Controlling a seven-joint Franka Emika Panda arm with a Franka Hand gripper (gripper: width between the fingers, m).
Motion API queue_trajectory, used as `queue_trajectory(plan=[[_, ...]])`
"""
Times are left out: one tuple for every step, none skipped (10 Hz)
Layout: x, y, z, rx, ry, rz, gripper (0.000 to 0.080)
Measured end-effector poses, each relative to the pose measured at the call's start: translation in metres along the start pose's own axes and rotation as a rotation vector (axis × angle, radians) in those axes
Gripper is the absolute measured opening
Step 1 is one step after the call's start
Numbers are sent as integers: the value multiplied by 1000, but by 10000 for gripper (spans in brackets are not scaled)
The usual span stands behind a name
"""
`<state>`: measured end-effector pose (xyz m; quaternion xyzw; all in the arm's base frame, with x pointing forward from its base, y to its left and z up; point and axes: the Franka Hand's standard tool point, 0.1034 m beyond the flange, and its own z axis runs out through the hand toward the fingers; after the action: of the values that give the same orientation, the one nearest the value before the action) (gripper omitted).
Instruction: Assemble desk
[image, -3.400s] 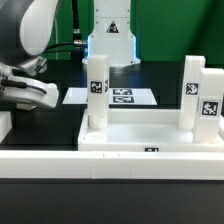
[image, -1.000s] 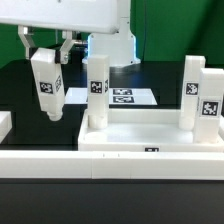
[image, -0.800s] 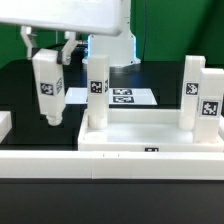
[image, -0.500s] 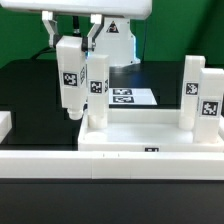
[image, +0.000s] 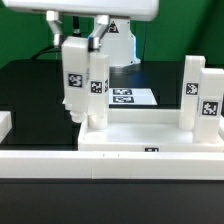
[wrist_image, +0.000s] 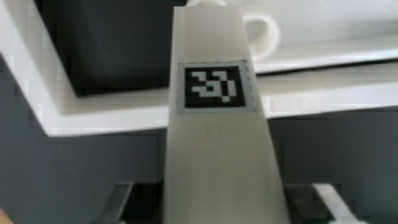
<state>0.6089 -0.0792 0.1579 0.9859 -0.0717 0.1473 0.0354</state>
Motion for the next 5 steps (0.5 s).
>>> queue_trajectory(plan=[[11,-6,-2,7,12,-73,291],[15,-9,0,20,-15,-123,291],[15,-9,0,18,-14,-123,291],[15,-9,1,18,-15,-123,291],[14,-9,1,18,-16,-123,291]])
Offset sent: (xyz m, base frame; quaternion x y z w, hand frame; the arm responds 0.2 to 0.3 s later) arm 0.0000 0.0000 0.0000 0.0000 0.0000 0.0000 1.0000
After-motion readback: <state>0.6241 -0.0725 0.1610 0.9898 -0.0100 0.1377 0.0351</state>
